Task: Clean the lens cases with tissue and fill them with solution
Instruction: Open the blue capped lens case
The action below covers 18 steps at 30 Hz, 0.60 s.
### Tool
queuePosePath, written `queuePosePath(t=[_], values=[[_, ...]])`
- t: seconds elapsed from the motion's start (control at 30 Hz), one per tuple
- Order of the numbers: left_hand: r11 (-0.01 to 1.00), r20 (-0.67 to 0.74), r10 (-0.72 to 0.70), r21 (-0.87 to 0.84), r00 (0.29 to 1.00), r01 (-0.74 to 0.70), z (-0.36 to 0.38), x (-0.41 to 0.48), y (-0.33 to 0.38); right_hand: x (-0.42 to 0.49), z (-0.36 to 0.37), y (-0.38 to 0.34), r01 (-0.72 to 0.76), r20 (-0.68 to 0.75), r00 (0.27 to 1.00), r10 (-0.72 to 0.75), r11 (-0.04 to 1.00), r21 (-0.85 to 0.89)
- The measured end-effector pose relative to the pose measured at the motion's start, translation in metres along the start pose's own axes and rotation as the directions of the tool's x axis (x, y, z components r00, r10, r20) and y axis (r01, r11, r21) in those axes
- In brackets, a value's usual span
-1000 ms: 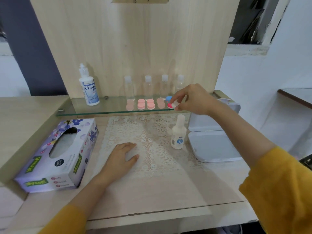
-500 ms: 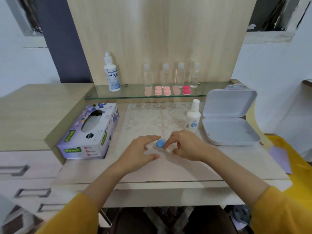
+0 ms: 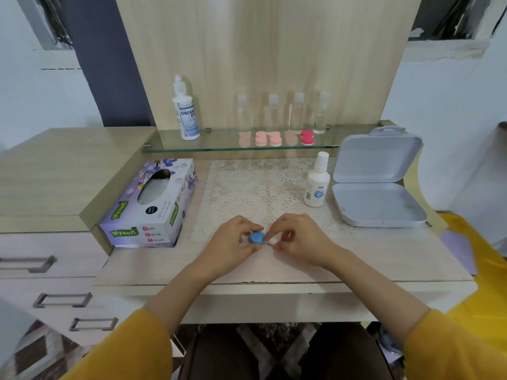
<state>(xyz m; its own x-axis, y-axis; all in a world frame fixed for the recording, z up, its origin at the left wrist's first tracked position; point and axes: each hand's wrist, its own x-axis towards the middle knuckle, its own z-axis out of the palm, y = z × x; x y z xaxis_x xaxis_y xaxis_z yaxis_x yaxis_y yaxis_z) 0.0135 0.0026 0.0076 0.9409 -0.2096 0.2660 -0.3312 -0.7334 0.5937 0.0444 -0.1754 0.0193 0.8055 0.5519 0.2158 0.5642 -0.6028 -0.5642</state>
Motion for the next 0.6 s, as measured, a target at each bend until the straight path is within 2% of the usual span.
queuePosePath(t=[0.13,0.27,0.47,0.6], values=[[1.0,0.009,-0.003,0.001,1.0,0.003,0.001,0.0,-0.002,-0.003,-0.001,-0.003,-0.084,-0.027,0.996,0.085,0.996,0.04],[1.0,0.046,-0.002,0.025,0.999,0.001,0.002,0.001,-0.003,0.0,0.003,-0.001,-0.114,-0.022,0.993,0.114,0.993,-0.004],[0.99,0.053,0.067,0.119,0.996,-0.073,0.007,-0.001,-0.004,-0.005,0.012,0.001,-0.099,-0.034,0.995,0.098,0.995,-0.026],[0.984,-0.006,0.106,0.145,0.994,-0.104,0.012,-0.002,-0.002,-0.01,0.013,0.001,-0.074,-0.079,0.994,0.074,0.997,0.006]])
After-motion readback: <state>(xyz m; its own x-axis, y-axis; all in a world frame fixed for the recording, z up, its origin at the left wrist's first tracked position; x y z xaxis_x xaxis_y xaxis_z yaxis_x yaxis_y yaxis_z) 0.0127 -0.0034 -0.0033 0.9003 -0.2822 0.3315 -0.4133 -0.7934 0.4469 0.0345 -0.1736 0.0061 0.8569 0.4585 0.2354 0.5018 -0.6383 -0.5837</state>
